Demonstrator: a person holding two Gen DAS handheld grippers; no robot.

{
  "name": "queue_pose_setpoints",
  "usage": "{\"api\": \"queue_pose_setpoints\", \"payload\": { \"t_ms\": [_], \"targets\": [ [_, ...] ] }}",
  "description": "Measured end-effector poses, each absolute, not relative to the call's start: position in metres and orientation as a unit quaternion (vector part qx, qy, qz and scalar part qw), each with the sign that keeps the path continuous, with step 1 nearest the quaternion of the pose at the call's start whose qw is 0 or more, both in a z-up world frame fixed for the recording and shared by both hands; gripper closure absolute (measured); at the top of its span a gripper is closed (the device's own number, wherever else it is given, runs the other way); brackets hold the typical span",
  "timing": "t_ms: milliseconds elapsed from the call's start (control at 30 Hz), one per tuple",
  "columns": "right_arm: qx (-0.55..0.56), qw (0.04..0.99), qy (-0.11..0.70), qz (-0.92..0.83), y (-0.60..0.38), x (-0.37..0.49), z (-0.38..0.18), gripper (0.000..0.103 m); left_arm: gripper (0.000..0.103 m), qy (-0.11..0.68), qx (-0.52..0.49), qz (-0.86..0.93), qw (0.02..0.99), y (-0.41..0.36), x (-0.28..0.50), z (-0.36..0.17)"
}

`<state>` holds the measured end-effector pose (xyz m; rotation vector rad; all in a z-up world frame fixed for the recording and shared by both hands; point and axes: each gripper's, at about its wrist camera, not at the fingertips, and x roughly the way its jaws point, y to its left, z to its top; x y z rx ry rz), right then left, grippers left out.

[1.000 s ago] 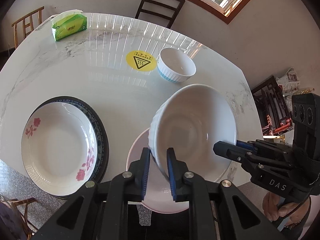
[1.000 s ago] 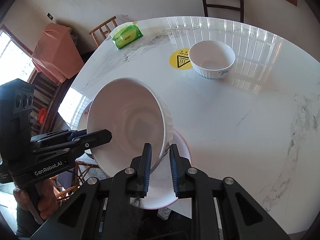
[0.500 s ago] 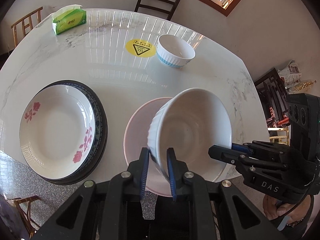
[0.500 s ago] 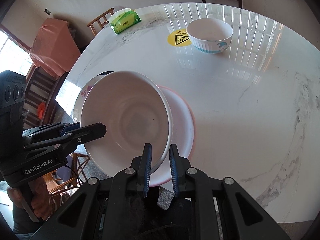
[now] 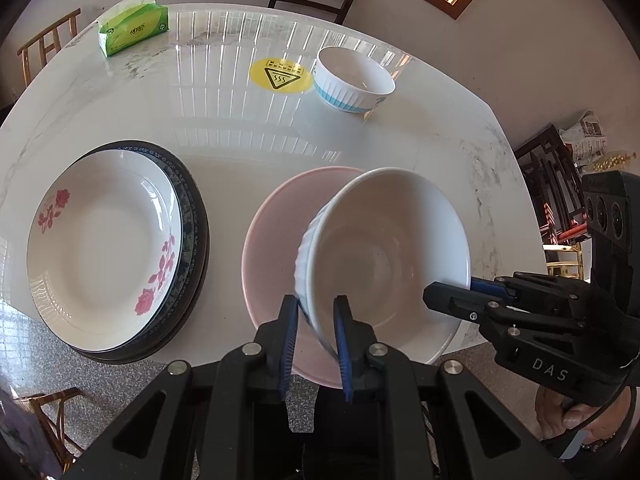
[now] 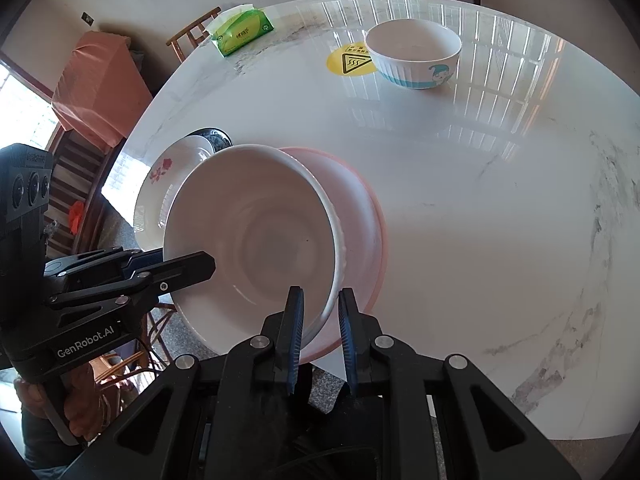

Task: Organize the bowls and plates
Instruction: 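Carry the 'Rabbit' bowl over the pink bowl and lower it inside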

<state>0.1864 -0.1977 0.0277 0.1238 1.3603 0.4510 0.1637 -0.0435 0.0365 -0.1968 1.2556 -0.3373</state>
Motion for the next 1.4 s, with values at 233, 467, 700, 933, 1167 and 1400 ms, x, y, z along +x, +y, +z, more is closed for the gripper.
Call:
{"api": "queue_pose_setpoints", "payload": {
  "t_ms": [233, 467, 700, 933, 1167, 1400],
  "targets": [
    [0.055, 0.751, 0.626, 0.205, -0.195, 0.187, 0.024, 0.085, 0.086, 0.588, -0.089, -0.155, 0.789, -0.046, 0.165, 0.031],
    [0.052, 0.750, 0.627, 0.204, -0.193, 0.187, 0.021, 0.085, 0.086, 0.593, -0.081, -0.152, 0.787, -0.049, 0.165, 0.026],
    [0.050, 0.748, 0.631, 0.202, -0.191, 0.187, 0.018, 0.085, 0.086, 0.592, -0.076, -0.150, 0.788, -0.050, 0.165, 0.023],
    [0.046, 0.746, 0.633, 0.200, -0.189, 0.188, 0.016, 0.085, 0.086, 0.586, -0.068, -0.148, 0.794, -0.051, 0.163, 0.023],
    [0.045, 0.747, 0.633, 0.199, -0.189, 0.188, 0.015, 0.085, 0.085, 0.577, -0.054, -0.146, 0.802, -0.053, 0.160, 0.024],
    [0.045, 0.749, 0.631, 0.199, -0.189, 0.188, 0.015, 0.085, 0.085, 0.567, -0.044, -0.144, 0.810, -0.055, 0.158, 0.023]
  ]
}}
